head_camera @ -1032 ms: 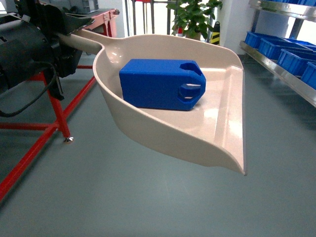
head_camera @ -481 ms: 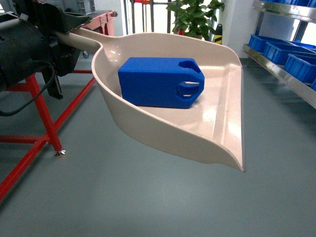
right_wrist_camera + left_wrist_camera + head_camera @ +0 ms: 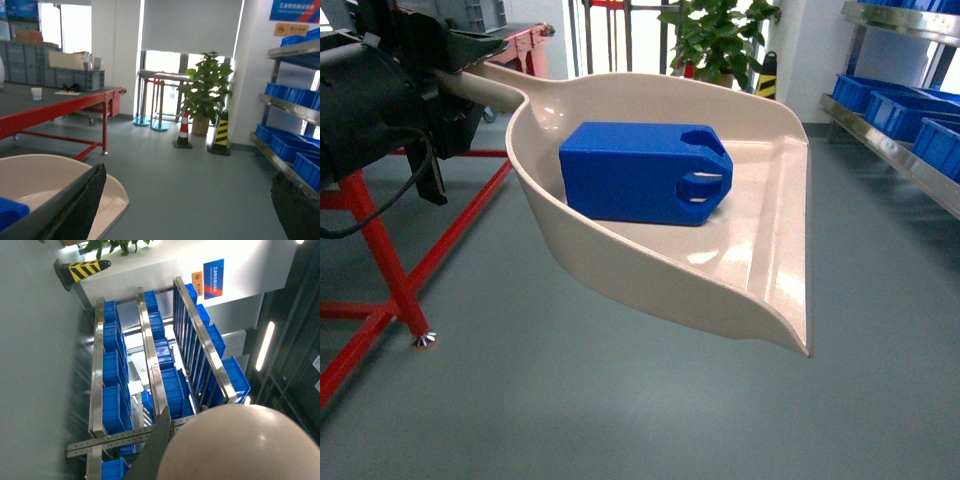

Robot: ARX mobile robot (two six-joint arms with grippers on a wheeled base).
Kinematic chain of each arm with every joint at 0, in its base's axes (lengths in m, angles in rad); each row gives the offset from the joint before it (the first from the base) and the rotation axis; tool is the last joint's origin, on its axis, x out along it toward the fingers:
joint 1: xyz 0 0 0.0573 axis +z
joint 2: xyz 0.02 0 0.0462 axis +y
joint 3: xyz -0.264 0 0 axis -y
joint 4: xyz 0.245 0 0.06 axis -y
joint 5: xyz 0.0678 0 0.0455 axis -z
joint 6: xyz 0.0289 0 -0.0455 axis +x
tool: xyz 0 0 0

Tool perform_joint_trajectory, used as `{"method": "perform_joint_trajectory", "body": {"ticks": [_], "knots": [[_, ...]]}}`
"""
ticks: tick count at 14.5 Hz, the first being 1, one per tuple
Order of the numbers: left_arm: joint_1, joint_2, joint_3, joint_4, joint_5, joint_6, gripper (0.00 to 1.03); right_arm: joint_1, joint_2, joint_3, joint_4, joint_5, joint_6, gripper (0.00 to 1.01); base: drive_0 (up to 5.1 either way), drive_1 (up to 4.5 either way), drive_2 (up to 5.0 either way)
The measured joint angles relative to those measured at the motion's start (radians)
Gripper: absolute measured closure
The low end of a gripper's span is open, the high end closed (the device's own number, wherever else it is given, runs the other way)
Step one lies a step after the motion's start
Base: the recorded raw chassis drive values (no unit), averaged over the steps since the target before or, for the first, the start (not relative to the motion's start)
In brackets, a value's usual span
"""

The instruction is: Place part in tray to right shelf

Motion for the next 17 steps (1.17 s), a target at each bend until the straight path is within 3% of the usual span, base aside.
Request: {"method": "perform_joint_trajectory", "body": {"ticks": [9, 17], "knots": [[0.0, 0.0, 0.0, -0.002, 0.0, -0.001, 0.91, 0.0, 0.002, 0.0, -0.008, 0.001, 0.0, 0.03, 0.0, 4.24, -4.3], [-0.005, 0.005, 0.002, 0.005, 0.0, -0.002, 0.91, 0.0, 0.001, 0.002, -0.001, -0.001, 0.0, 0.03, -1.5, -1.46, -1.5]]}}
